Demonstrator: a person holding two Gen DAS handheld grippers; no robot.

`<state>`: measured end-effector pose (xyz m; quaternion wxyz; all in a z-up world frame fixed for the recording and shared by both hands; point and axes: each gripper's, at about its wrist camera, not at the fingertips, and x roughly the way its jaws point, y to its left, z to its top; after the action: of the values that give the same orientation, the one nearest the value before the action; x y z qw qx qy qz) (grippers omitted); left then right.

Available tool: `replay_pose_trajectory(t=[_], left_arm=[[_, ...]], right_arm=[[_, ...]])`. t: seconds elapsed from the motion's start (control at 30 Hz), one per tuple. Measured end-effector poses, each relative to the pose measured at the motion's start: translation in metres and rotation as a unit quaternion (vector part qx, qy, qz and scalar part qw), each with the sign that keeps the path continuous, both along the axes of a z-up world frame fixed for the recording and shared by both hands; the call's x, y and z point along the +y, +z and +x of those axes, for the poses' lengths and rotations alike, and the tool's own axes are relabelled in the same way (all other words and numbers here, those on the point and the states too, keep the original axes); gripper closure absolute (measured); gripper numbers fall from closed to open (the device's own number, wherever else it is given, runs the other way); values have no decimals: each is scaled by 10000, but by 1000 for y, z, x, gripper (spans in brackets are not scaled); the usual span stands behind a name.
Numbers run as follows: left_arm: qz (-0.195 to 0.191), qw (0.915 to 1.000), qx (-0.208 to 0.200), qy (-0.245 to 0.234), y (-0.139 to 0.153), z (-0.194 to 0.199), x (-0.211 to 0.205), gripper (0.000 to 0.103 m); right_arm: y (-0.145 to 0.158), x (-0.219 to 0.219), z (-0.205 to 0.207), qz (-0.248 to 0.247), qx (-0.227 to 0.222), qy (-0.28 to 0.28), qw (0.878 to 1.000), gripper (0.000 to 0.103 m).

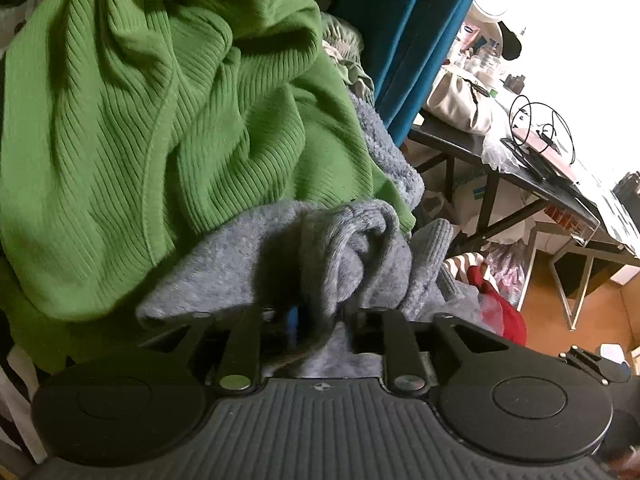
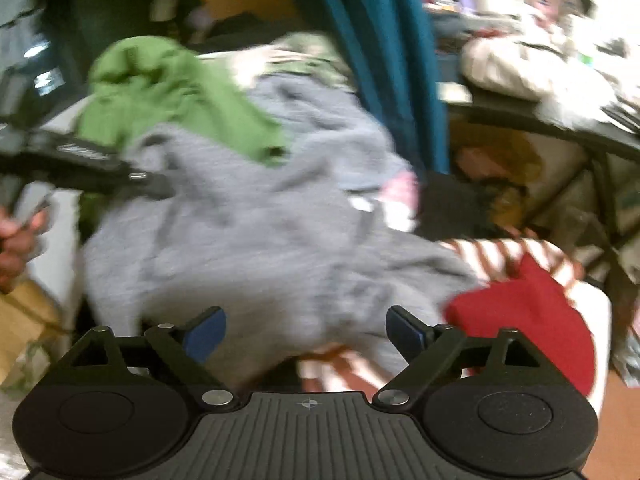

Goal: Fold clothes

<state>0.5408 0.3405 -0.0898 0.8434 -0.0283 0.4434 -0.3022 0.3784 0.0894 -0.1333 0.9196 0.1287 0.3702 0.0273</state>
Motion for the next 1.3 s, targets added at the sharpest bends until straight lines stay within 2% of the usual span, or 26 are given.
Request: replay_pose_trajectory(t=[0.03,0.07,0.23,0.33,0.37,0.4,0.43,0.47,0.57,0.63,0.77,0.83,0.87,0.93,1.07,1.13,1.2,1.3], left_arm=[[-78,10000,24,-45,0,-1,1,49],[-83,9999,5,-79,1,-2,0,46],[148,9997,-91,-168,2,-6,-6,46],[197,9996,-96,-197,2,-6,-7,46],[203,9995,-110,-211,3,-6,-7,46],[209,9995,-123,-226,3,-6,-7,46],[212,9994,-134,-237,4,-7,-6,48],[214,9994,-144,-247,4,-7,-6,52],[215,9994,-146,-215,4,-8,-2,58],[168,9997,-108,-107,4,-6,2,59],[84,9999,-114,52,6,-1,7,60],[83,9998,-151,80,8,1,8,60],[87,9998,-149,84,8,3,7,60],[99,9999,-109,81,6,6,6,60],[132,9999,-53,1,2,7,1,60],[173,9998,-57,-69,0,6,-1,60],[153,9998,-48,-75,-1,7,0,60],[73,10000,14,-38,-3,9,3,60]], right_arm=[[-4,-7,0,-13,88,-152,9998,18],[-10,-13,1,-44,160,-256,9995,19],[-48,-25,19,-320,431,-242,9983,24],[-68,-20,33,-484,595,-91,9970,34],[-74,-17,37,-536,656,-28,9964,45],[-76,-13,42,-535,732,22,9959,61],[-79,-9,46,-518,811,69,9953,70],[-78,-6,48,-476,857,62,9952,84],[-67,1,49,-15,668,82,9977,89],[-53,3,50,622,389,148,9972,90],[-14,28,57,1220,-238,899,9882,94],[3,43,60,1632,-512,1371,9757,94],[6,49,62,1674,-530,1500,9730,94],[-2,60,66,1624,-364,1642,9723,94],[-35,64,64,1659,200,1488,9746,88],[-35,62,57,1509,254,1415,9780,74],[-33,61,51,1351,290,1340,9813,53],[-25,56,41,1182,282,1205,9853,44]])
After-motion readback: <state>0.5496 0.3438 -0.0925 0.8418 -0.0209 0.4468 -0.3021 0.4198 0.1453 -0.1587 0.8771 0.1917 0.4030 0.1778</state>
